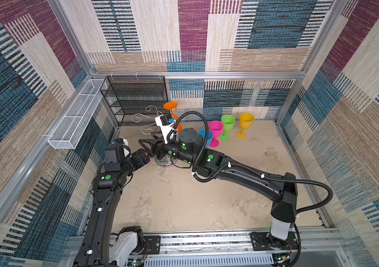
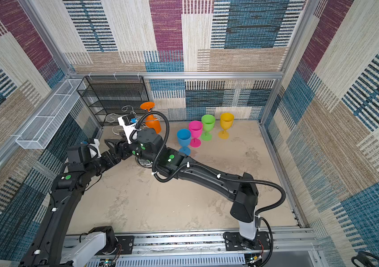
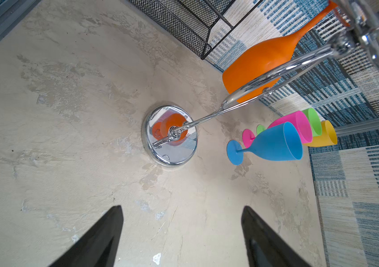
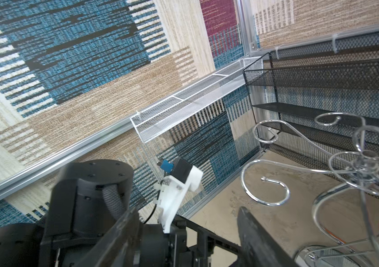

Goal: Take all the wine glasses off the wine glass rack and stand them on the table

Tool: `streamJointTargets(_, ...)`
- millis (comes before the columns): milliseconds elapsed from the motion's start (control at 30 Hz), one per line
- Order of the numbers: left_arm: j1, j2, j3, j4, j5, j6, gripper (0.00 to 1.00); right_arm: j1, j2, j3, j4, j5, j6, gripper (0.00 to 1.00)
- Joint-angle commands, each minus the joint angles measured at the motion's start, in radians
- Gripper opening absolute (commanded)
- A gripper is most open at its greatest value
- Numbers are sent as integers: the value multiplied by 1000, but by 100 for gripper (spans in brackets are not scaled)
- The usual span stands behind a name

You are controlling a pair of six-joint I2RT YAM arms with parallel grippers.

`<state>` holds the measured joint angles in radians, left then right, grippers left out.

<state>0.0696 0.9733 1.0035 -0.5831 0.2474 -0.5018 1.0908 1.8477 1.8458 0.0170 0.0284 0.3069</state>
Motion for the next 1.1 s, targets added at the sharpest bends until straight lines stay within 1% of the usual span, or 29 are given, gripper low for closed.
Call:
streamJointTargets(0,1,-8,33,-10,37,-8,83,-3,-34,0,-43,109,-27,70)
streamJointTargets(100,1,-15,77,-38,54,-2,83,-6,-71,-20,-62,170,-47,70)
streamJointTargets(267,1,-12,177,-102,61,28,83,-30,-145,-102,-52,195,-52,70)
streamJointTargets(333,-1,-3,232,-133,57,68,83,-46,-182,-142,-42,196,-52,71)
streamJointTargets(467,-5,45,390,-244,-36,192,82,-74,-247,-209,-35,195,-57,71)
streamJointTargets(600,-45,135,540,-311,-48,251,82,-99,-319,-302,-20,209,-61,71)
streamJointTargets(733,-99,215,648,-379,-145,308,82,-118,-404,-406,3,218,-54,71)
streamJointTargets(867,-168,239,672,-386,-240,333,82,-129,-467,-477,21,232,-54,72)
streamJointTargets(1000,-269,290,695,-409,-366,378,82,-135,-499,-510,28,237,-58,72)
streamJointTargets(1067,-297,309,700,-410,-399,387,82,-139,-511,-525,38,239,-60,72)
